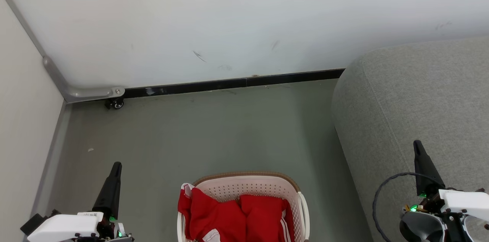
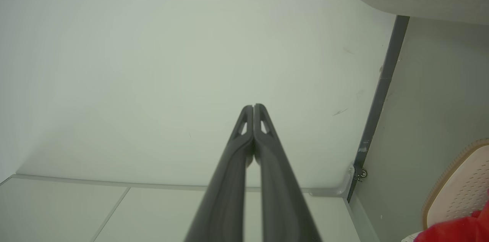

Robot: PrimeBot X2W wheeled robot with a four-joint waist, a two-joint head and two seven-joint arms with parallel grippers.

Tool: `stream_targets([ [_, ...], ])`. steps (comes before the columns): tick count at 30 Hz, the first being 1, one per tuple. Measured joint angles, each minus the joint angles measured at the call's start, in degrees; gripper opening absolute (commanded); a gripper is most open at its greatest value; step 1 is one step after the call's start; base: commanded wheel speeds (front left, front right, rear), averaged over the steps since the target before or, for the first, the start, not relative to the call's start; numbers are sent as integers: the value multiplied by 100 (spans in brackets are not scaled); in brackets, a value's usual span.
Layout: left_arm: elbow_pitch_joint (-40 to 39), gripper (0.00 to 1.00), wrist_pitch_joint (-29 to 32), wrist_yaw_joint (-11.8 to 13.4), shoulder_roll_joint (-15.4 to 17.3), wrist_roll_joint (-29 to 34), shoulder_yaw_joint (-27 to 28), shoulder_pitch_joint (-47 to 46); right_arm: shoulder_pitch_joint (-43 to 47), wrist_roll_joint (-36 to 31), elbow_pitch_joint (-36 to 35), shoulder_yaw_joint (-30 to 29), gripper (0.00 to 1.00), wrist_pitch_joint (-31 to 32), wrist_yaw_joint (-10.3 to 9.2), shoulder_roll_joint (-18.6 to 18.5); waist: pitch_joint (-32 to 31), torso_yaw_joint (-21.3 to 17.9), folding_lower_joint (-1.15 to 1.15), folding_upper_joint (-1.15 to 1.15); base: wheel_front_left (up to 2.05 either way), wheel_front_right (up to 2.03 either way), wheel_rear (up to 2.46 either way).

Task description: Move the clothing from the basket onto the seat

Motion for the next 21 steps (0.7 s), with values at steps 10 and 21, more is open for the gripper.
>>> stream_targets([
  [10, 0, 0, 0, 0, 0, 0, 0, 0, 0, 0, 0, 0, 0, 0, 0, 0, 0, 0, 0, 0, 0, 0, 0],
  [21, 334, 100, 1, 3, -96, 0, -36, 220, 270, -2, 311, 0, 100, 0, 1, 66, 0, 0, 0, 0, 0, 0, 0],
])
